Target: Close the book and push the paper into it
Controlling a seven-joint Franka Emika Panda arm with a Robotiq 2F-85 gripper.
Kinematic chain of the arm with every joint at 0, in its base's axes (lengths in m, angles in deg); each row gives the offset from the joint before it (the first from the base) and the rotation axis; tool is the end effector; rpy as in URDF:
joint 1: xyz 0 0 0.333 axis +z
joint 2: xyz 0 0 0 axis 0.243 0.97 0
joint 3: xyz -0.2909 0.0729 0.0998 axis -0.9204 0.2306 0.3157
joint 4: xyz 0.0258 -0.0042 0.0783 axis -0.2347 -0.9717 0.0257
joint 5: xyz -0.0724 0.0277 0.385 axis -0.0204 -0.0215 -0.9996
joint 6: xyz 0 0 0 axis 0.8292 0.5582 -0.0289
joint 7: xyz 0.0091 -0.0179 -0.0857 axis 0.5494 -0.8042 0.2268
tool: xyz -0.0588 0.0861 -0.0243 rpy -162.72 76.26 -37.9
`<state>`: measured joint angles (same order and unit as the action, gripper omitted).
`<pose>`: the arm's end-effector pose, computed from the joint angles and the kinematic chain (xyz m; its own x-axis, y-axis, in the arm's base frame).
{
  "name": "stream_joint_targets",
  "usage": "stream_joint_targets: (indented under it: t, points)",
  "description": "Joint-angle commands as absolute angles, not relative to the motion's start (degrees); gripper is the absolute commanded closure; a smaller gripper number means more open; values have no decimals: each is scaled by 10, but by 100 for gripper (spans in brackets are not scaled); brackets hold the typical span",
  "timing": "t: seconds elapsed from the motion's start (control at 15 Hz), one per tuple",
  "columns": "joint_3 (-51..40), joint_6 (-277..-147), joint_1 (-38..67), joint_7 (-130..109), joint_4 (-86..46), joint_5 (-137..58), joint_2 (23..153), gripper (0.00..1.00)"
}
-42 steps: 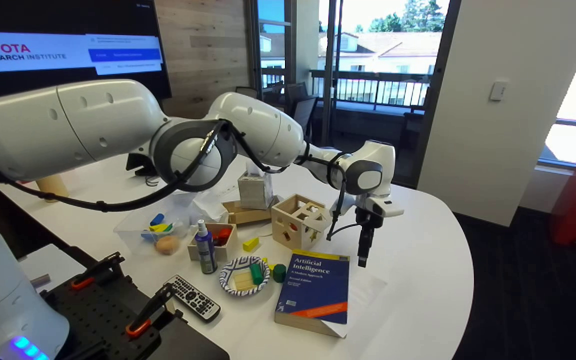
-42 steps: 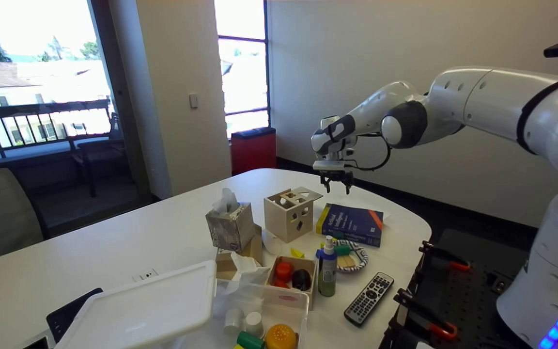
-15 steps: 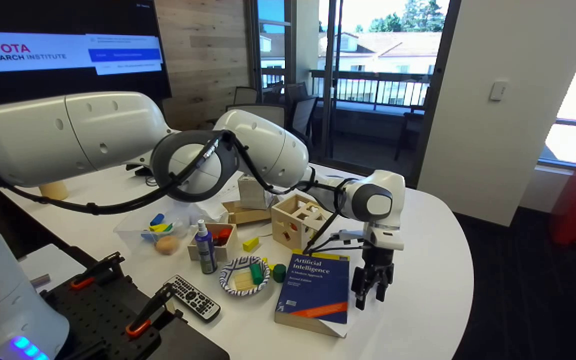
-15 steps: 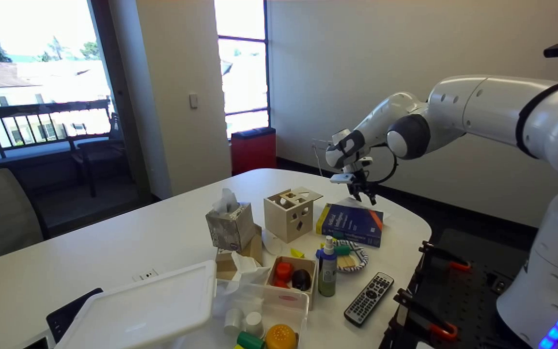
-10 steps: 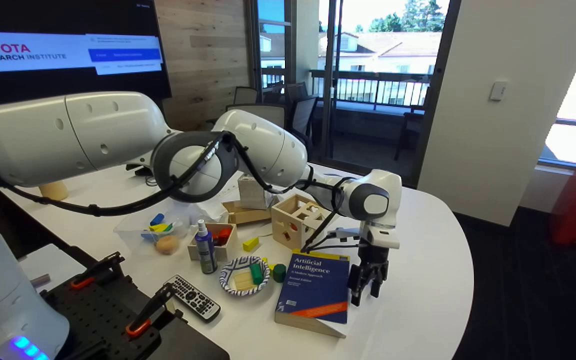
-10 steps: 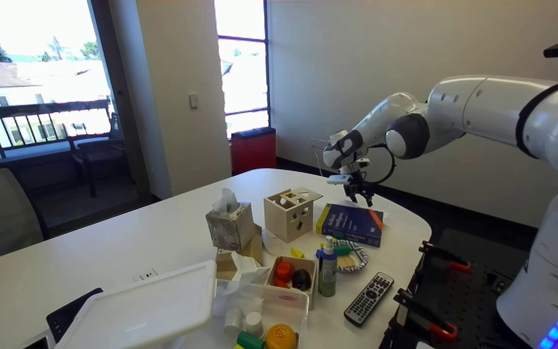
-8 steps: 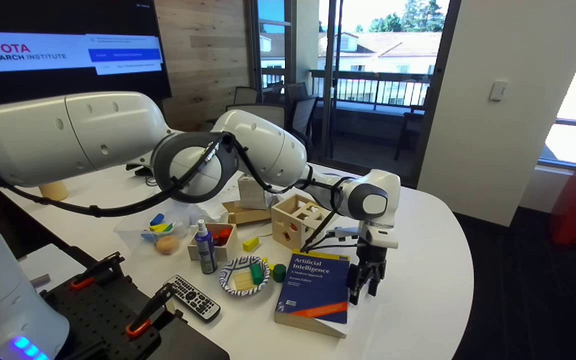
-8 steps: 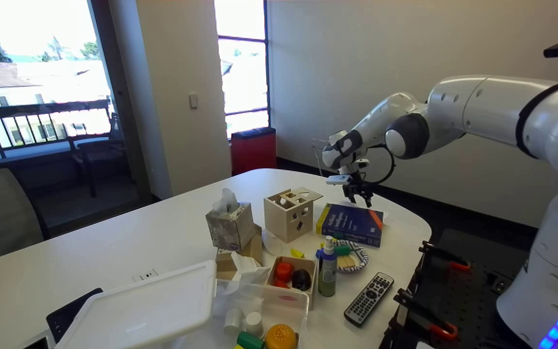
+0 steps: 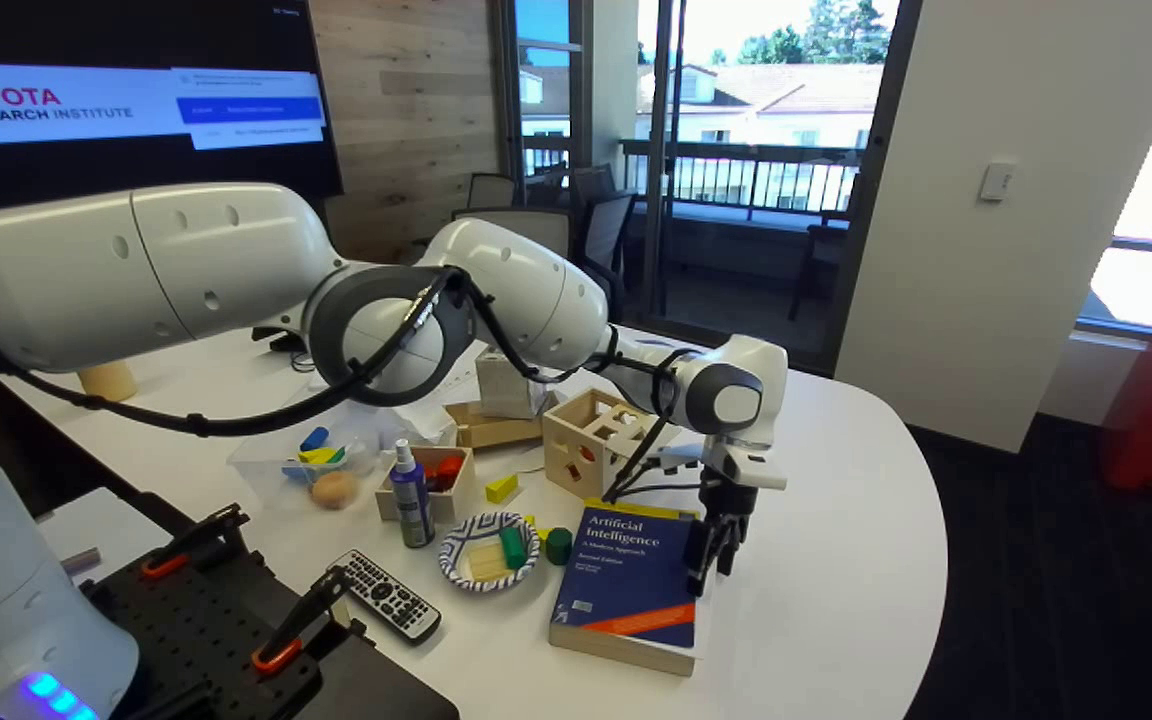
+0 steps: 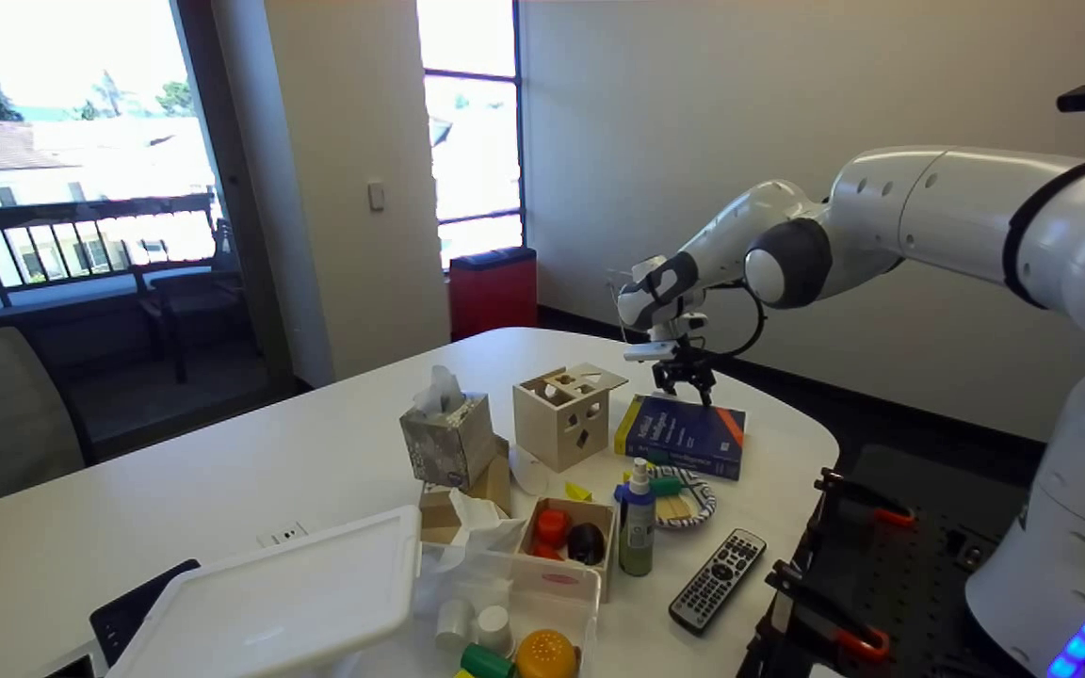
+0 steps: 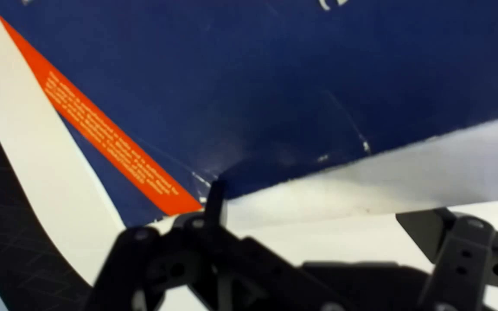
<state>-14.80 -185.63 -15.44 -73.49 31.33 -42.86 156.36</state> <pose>0.5921 -0.4412 0.0036 -0.1654 -0.9816 0.0957 -0.9164 0.1888 0.3529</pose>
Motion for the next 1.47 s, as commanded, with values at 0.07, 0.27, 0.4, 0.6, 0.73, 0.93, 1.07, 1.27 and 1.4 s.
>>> stream_joint_targets:
  t: [0.07,0.27,0.4,0.6,0.73,0.93,1.07,1.27,1.4]
  points:
    - [-139,-1836,-144,-692,321,-433,1564,0]
    - [-136,-1828,-136,-670,320,-433,1564,0]
    - [-138,-1823,-131,-663,320,-432,1564,0]
    - [-139,-1815,-128,-661,319,-433,1563,0]
    - [-133,-1820,-127,-663,298,-430,1551,0]
    - [-134,-1817,-127,-668,292,-432,1547,0]
    - [-136,-1814,-127,-678,286,-433,1541,0]
    - [-141,-1811,-128,-703,275,-435,1531,0]
    - [-142,-1807,-130,-716,268,-436,1528,0]
